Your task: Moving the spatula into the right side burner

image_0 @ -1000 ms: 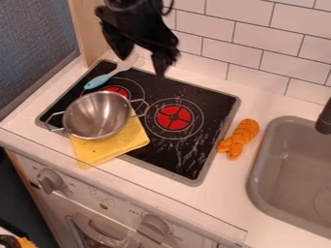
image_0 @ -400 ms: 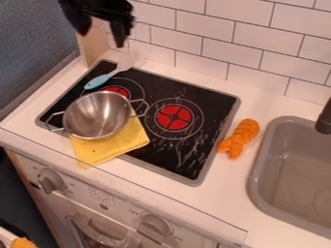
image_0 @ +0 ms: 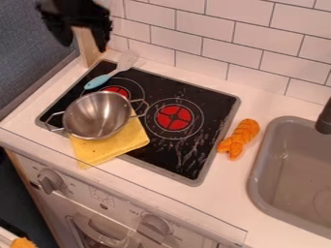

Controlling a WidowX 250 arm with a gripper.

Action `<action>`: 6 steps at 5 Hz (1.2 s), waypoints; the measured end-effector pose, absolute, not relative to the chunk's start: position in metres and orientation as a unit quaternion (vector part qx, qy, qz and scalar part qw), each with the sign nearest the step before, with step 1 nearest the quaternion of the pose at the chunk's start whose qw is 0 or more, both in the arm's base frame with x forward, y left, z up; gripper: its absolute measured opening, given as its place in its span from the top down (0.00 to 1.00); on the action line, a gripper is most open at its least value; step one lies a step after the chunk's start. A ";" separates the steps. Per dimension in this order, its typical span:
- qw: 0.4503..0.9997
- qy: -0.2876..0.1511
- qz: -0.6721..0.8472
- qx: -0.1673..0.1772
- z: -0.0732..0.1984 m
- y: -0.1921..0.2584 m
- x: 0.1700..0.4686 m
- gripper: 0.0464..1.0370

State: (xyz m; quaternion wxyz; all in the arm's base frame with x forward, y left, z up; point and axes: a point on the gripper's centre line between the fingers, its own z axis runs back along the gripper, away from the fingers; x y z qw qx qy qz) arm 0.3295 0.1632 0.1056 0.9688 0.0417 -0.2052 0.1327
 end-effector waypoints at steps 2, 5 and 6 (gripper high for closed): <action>0.977 -0.161 0.130 0.042 0.059 0.177 0.339 0.04; 0.981 -0.145 0.122 0.034 0.026 0.188 0.355 0.04; 0.982 -0.139 0.120 0.035 0.017 0.187 0.357 0.09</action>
